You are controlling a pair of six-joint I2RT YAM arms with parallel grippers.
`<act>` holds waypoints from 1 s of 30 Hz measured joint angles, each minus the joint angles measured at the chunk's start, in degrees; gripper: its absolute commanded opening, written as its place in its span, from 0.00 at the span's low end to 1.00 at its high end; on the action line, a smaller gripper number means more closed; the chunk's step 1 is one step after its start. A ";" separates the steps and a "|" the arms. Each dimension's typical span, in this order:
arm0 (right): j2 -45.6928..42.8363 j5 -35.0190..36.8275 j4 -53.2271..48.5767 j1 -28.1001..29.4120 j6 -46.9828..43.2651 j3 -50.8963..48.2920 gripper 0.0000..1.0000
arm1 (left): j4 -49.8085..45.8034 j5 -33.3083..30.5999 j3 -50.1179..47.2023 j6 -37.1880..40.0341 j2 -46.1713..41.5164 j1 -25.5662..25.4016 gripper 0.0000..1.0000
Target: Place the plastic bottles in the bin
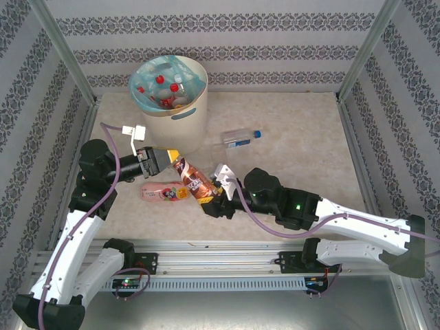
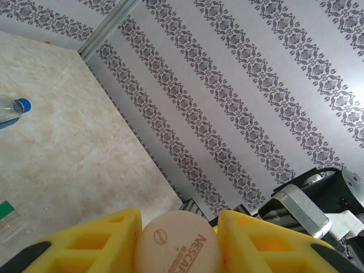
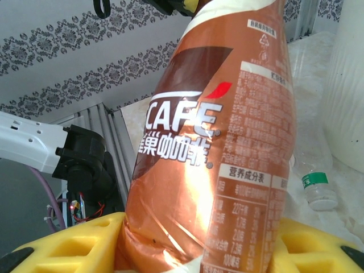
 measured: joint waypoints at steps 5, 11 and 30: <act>0.55 -0.11 0.13 0.00 0.00 0.24 0.58 | 0.07 -0.92 -0.24 -0.35 -0.87 0.00 0.07; 0.85 4.13 0.02 0.02 0.98 0.87 0.98 | -0.83 -4.90 0.63 -0.13 -1.79 0.00 0.00; -16.09 31.76 -2.32 -1.25 7.80 -6.08 0.98 | -10.78 -48.89 45.07 30.25 27.54 0.00 0.00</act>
